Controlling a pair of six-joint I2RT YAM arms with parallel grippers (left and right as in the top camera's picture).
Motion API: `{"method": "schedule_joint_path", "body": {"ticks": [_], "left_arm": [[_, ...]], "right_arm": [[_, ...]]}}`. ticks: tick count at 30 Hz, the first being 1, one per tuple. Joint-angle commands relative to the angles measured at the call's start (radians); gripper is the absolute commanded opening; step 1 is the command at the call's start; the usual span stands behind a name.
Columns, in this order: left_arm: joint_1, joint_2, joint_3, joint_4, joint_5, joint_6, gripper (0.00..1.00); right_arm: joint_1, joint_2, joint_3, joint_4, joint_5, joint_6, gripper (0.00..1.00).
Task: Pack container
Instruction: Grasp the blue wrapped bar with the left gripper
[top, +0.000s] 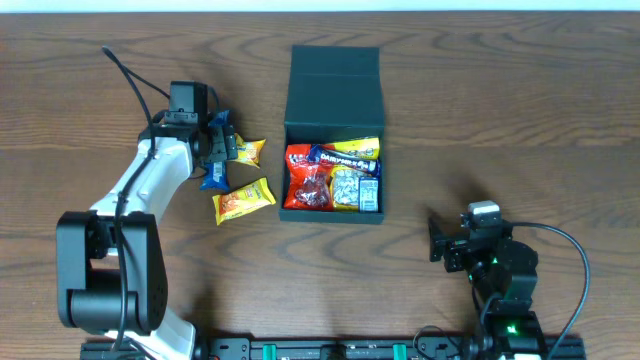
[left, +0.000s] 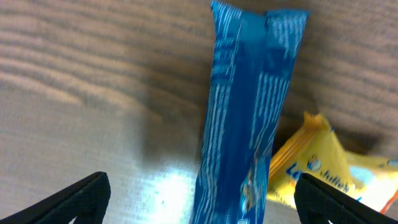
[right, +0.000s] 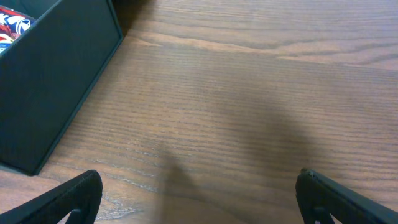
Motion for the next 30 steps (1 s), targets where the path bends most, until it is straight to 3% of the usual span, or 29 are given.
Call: {"method": "schedule_joint_path", "body": {"ticks": [1, 4, 10, 19, 30], "left_arm": [[0.003, 0.034, 0.014, 0.028, -0.021, 0.018, 0.96], [0.003, 0.052, 0.014, 0.044, -0.021, 0.019, 1.0], [0.003, 0.069, 0.014, 0.066, -0.029, 0.034, 0.69], [0.003, 0.07, 0.014, 0.084, -0.029, 0.037, 0.5], [0.003, 0.076, 0.013, 0.118, -0.016, 0.037, 0.62]], "right_arm": [[-0.006, -0.005, -0.004, 0.0, 0.003, 0.005, 0.99], [-0.006, -0.005, -0.004, 0.0, 0.003, 0.005, 0.99], [-0.006, -0.005, -0.004, 0.0, 0.003, 0.005, 0.99], [-0.006, -0.005, -0.004, 0.0, 0.003, 0.005, 0.99], [-0.006, -0.005, -0.004, 0.0, 0.003, 0.005, 0.99]]}}
